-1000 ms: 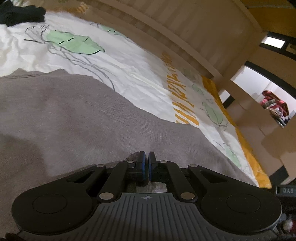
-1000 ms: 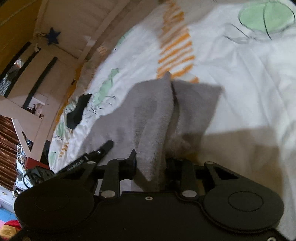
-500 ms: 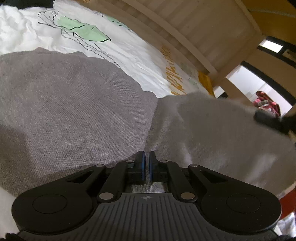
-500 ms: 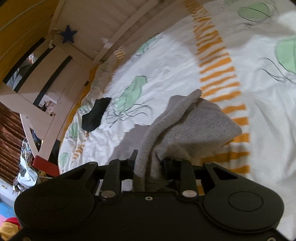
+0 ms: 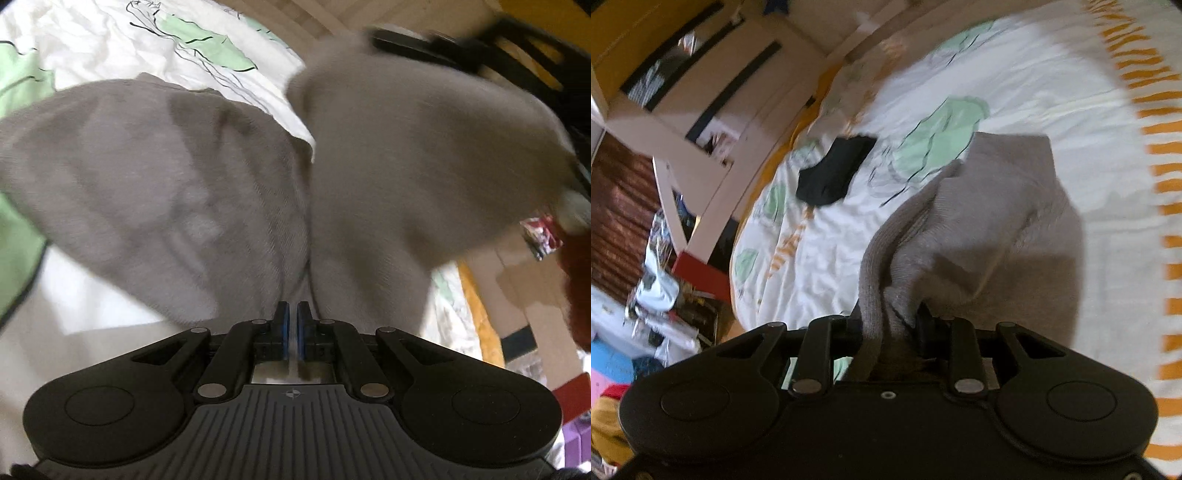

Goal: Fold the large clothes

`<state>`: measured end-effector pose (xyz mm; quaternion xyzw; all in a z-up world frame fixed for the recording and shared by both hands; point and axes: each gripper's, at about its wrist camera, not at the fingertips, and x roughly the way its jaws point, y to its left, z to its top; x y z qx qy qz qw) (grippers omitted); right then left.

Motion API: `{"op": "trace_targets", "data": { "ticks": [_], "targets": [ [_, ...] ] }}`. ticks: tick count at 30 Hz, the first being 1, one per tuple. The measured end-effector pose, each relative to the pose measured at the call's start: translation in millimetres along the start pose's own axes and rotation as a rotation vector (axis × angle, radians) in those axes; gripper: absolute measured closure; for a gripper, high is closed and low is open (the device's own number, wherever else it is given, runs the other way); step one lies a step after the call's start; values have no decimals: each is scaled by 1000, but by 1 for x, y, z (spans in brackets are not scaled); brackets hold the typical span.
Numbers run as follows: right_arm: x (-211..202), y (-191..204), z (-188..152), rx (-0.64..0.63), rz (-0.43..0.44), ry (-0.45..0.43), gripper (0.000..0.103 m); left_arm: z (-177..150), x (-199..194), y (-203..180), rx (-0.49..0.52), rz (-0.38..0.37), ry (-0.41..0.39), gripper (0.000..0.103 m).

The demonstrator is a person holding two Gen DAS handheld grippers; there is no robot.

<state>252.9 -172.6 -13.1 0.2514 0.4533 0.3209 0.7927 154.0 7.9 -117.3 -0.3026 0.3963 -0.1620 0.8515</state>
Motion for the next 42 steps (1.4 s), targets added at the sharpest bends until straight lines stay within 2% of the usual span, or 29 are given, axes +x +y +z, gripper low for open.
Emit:
{"op": "trace_targets", "data": {
  "ticks": [3,7,14,16,18,21,25,26,29,33,35,36,40,42],
  "targets": [
    [32,11,-4,-12,9,50,66,-3,-15,0,47,42,35,93],
    [62,19,-10,-29,4,98,66,-9,-32,7,77,51,68,93],
    [95,17,-22,-34,-4,150,65,-16,-50,0,148,78,51,92],
    [104,18,-24,-38,1,156,61,-15,-49,-6,184,79,49,91],
    [111,18,-25,-28,45,157,49,-19,-50,-9,219,73,44,91],
    [107,17,-22,16,168,135,48,-20,-51,-19,281,68,21,91],
    [78,25,-15,-44,219,70,46,-19,-58,-32,362,74,-24,89],
    [67,25,-13,-60,221,49,43,-18,-58,-35,383,76,-33,82],
    [34,19,-10,-108,180,-29,41,-14,-64,-41,449,87,-58,76],
    [-3,3,-17,-187,51,-116,41,0,-72,-38,414,101,-106,72],
    [-15,-4,-26,-234,-18,-142,41,12,-76,-32,383,136,-143,52],
    [-21,-7,-32,-256,-48,-150,41,19,-79,-27,368,162,-161,49],
    [-31,-11,-63,-374,-158,-169,41,53,-84,-4,315,269,-196,46],
    [-33,-6,-82,-453,-186,-163,41,72,-82,11,281,292,-181,46]
  ]
}}
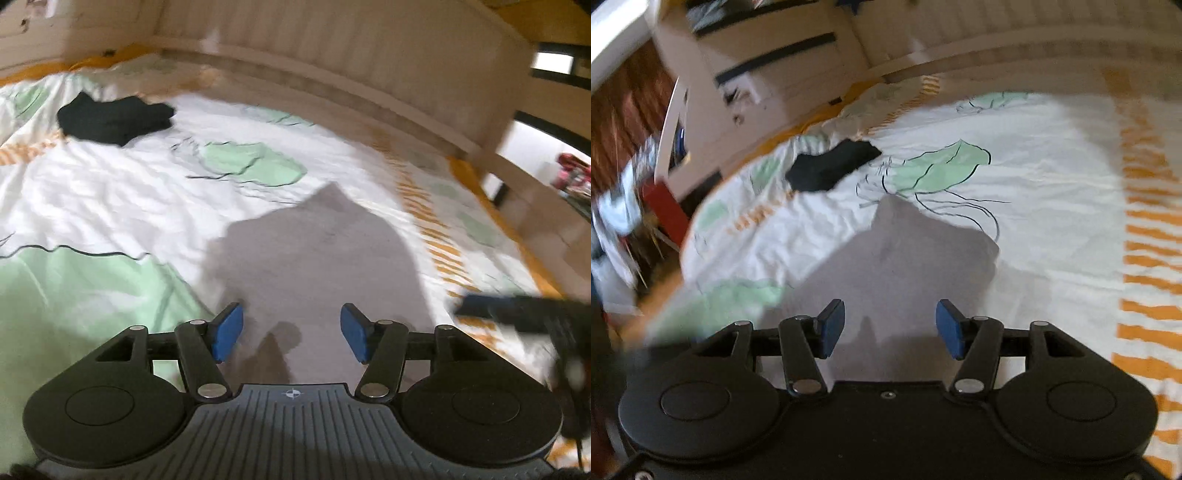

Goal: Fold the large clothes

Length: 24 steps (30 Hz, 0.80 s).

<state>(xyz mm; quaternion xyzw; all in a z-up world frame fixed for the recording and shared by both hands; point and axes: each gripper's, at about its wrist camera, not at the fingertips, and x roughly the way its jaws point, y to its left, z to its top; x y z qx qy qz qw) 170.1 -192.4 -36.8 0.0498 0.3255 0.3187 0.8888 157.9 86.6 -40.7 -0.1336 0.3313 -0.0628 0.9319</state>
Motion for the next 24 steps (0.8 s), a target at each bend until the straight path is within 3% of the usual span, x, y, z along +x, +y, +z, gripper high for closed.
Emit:
{"op": "trace_targets", "data": {
  "ticks": [3,6,10,12,14,19,20,21,22,24],
  "targets": [
    [-5,23,-17,-122,3,12,41,14,20,18,-50,-19,53,46],
    [-11,43,-33,-223,29,13,41,21,36,24,-67,-86,103,47],
    [-2,75,-46,-395,46,22,41,23,50,19,-31,-79,131,49],
    [4,92,-54,-512,42,28,42,24,55,19,-22,-70,133,62],
    [13,107,-61,-631,30,31,42,25,57,19,0,-52,128,85],
    [44,129,-78,-838,-49,52,46,27,59,22,8,-60,122,90],
    [48,130,-80,-853,-60,52,50,28,58,21,17,-58,114,91],
    [51,131,-81,-862,-74,41,70,31,56,19,38,-58,105,91],
    [51,130,-79,-855,-80,24,81,34,53,15,66,-57,90,92],
    [40,128,-67,-762,-52,-30,89,45,41,9,131,-64,23,93]
  ]
}}
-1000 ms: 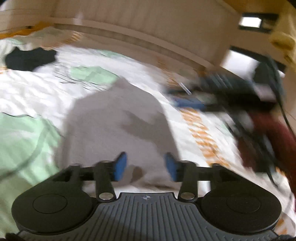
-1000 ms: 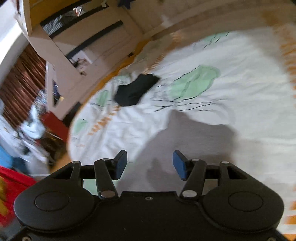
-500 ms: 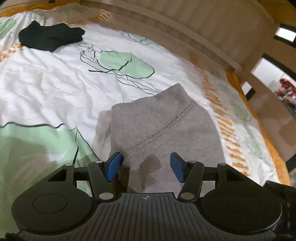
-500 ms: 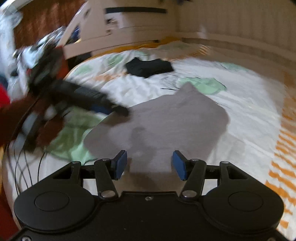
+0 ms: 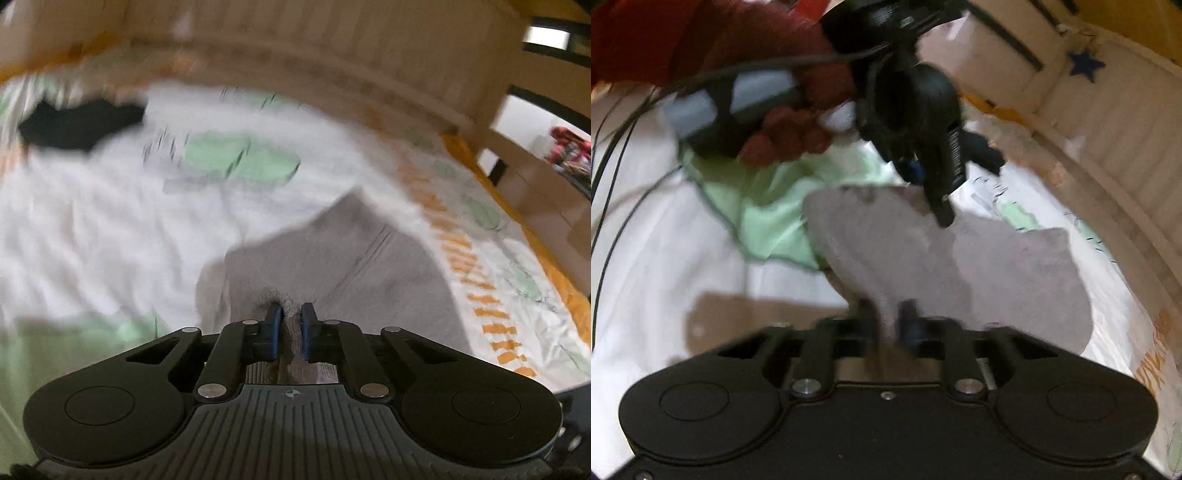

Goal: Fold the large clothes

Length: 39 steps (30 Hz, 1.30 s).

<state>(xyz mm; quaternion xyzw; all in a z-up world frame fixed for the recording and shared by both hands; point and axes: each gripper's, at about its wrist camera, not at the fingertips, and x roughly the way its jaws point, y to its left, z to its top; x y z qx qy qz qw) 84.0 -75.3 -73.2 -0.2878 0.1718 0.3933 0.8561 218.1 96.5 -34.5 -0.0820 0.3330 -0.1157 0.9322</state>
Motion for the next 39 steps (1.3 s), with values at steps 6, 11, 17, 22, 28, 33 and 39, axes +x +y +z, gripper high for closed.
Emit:
{"op": "trace_targets", "data": {
  "ticks": [6,11,17,22,28,33,39],
  "targets": [
    [3,-28,11,309,95,-59,87,8,16,13,46,86,17,98],
    [39,-23,-7,379,164,39,69,-18,56,25,97,202,169,97],
    [-8,-63,-13,536,197,-96,44,8,13,9,121,187,-25,91],
    [-21,-101,-20,591,83,-122,44,28,10,-33,242,77,-69,73],
    [-3,-136,-27,621,-19,-105,44,37,52,-64,316,-6,-36,73],
    [30,-142,-40,633,-62,-53,44,38,116,-58,308,18,100,72],
    [48,-153,-54,694,-94,-9,44,34,156,-48,323,94,179,73]
  ]
}}
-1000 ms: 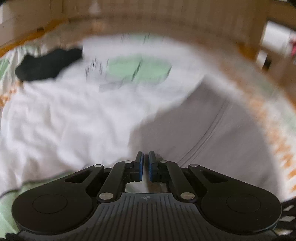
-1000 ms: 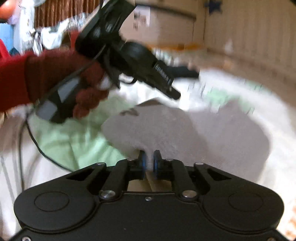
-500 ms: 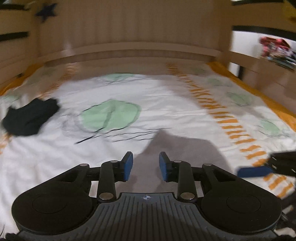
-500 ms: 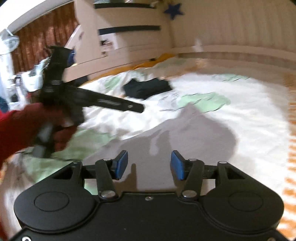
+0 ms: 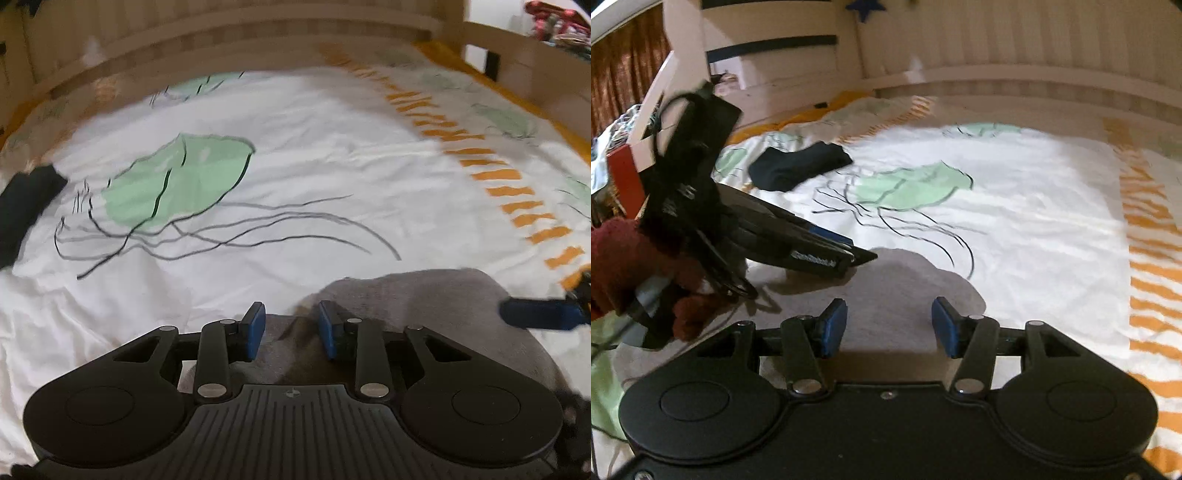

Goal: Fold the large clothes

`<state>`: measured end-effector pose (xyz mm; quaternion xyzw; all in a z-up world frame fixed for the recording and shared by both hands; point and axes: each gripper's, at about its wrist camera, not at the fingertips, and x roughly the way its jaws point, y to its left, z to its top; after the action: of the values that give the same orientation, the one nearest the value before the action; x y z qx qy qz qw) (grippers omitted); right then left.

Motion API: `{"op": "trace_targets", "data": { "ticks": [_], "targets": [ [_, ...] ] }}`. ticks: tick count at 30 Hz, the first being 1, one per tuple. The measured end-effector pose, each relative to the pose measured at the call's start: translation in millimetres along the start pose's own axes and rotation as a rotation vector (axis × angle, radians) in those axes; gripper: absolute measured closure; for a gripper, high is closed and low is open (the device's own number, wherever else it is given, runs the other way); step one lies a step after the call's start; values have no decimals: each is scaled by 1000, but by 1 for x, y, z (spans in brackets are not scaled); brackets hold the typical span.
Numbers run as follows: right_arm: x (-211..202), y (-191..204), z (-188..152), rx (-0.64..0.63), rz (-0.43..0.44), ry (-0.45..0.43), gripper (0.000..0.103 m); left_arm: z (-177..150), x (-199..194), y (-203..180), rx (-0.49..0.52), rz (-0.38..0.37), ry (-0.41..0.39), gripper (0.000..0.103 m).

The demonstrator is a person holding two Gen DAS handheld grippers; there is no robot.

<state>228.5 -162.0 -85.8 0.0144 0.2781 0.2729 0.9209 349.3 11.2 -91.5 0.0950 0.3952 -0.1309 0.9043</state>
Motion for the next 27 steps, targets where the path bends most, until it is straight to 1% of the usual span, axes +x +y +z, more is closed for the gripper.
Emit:
{"op": "trace_targets", "data": {
  "ticks": [4,7,9,12,13,16,18,20,21,22,23,24,25,27],
  "targets": [
    [2,-1,-3,8,-12,-4,42,2,-5,6,-29,-16,-1,73],
    [-1,1,0,4,-20,-1,41,6,-28,14,-85,-11,-61,73],
    [-3,2,5,11,-20,-7,40,2,-54,22,-110,-11,-108,72],
    [-20,8,11,34,-23,-39,40,-13,-91,28,-116,5,-150,64],
    [-26,11,11,44,-16,-49,40,-19,-100,29,-110,7,-154,62],
    [-43,24,9,50,2,-59,40,-47,-121,27,-100,17,-142,60],
    [-48,34,2,47,7,-50,40,-62,-123,23,-95,7,-116,59],
    [-42,43,-9,35,-4,-1,38,-74,-116,19,-81,3,-72,56],
    [-37,49,-17,10,-30,20,38,-80,-109,17,-83,15,-44,55],
    [-33,53,-22,-21,-55,28,37,-84,-103,18,-94,26,-36,50],
    [-28,57,-25,-55,-73,32,36,-87,-96,19,-110,42,-41,42],
    [-26,59,-27,-72,-79,25,35,-88,-92,22,-126,51,-42,38],
    [-25,61,-26,-76,-83,24,33,-87,-90,24,-143,54,-42,34],
    [-24,65,-24,-89,-94,32,31,-84,-90,30,-169,41,-38,34]
  ]
}}
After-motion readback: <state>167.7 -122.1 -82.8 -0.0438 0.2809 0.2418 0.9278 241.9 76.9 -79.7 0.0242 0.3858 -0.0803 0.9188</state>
